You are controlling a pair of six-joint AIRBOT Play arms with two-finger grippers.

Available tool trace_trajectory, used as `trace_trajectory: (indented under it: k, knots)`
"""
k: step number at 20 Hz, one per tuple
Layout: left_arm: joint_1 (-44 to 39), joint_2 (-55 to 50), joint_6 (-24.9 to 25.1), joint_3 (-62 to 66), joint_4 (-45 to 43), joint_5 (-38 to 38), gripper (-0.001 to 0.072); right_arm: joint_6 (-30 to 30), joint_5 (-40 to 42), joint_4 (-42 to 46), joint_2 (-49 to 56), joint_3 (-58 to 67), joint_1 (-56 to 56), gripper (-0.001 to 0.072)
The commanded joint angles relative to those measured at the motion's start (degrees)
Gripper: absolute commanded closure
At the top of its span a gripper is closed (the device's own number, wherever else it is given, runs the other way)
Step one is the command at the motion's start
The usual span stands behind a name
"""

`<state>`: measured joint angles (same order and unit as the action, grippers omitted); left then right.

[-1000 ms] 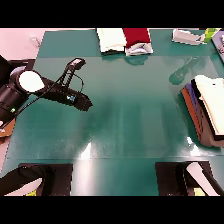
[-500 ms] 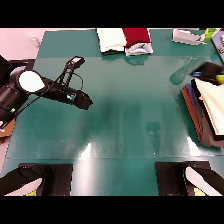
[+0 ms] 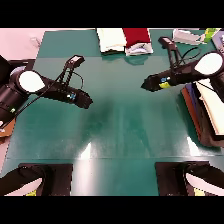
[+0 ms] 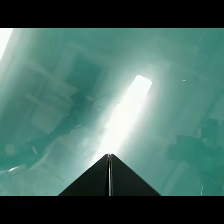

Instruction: Fold the shirts.

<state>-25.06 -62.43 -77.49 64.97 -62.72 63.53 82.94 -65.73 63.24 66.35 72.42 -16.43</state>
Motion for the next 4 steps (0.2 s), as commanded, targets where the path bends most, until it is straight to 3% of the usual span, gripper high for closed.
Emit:
trace_trajectory:
  k: [1,4]
  knots:
    - [0.0,0.0,0.0,0.1,0.0,-0.1,0.0683,-0.4,0.9,-0.2,1.0,0.0,-1.7,0.0691]
    - [0.0,0.0,0.0,0.1,0.0,-0.1,0.0683,-0.4,1.4,-0.2,1.0,0.0,-1.7,0.0691]
